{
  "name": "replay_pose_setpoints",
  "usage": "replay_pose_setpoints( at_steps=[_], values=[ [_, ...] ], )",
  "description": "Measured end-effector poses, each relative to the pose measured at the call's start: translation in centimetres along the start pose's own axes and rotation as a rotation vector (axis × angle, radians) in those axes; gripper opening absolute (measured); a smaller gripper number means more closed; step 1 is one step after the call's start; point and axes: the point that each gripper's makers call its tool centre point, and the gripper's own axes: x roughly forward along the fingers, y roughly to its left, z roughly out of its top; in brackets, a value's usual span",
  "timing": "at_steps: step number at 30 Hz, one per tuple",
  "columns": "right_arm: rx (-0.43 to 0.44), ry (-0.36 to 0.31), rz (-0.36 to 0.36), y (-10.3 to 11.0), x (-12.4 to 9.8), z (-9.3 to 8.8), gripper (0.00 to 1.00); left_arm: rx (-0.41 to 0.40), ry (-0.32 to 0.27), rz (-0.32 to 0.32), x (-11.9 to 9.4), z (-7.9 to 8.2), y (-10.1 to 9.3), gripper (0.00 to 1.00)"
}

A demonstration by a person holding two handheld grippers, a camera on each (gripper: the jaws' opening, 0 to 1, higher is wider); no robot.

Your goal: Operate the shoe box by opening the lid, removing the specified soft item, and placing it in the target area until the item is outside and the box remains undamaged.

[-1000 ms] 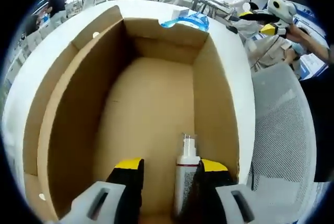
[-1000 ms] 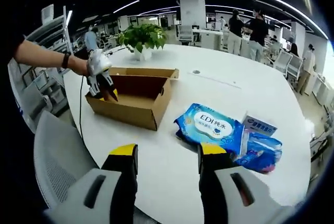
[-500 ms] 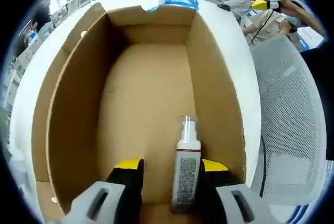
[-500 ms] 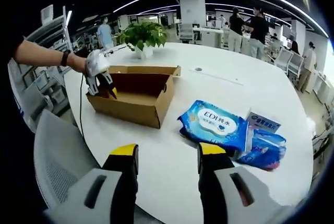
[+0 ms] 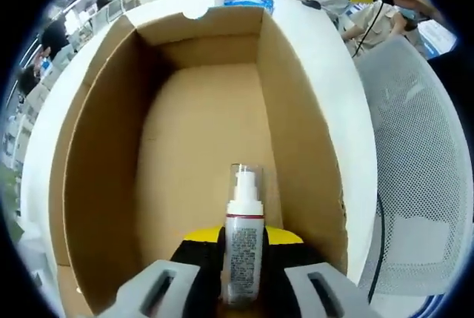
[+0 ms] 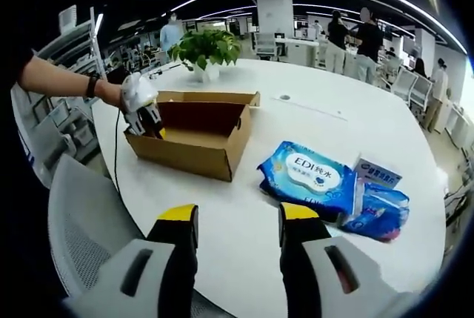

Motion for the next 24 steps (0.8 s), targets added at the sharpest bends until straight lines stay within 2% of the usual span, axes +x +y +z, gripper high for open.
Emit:
replay_pose_setpoints(
  at_steps=[10, 14, 24],
  values=[
    [-0.002, -0.004, 0.01, 0.6, 0.3, 0.1, 0.4, -0.017, -0.017, 0.022, -0.4, 0.0, 0.3, 0.19],
    [-0.009, -0.005, 0.02, 0.9, 0.5, 0.4, 0.4, -0.039, -0.044, 0.025, -1.0, 0.4, 0.2, 0.19],
    [-0.024, -0.004, 0.046, 1.5, 1.1, 0.7, 0.4, -0.02, -0.071, 0.053, -2.2, 1.3, 0.0, 0.19]
  ],
)
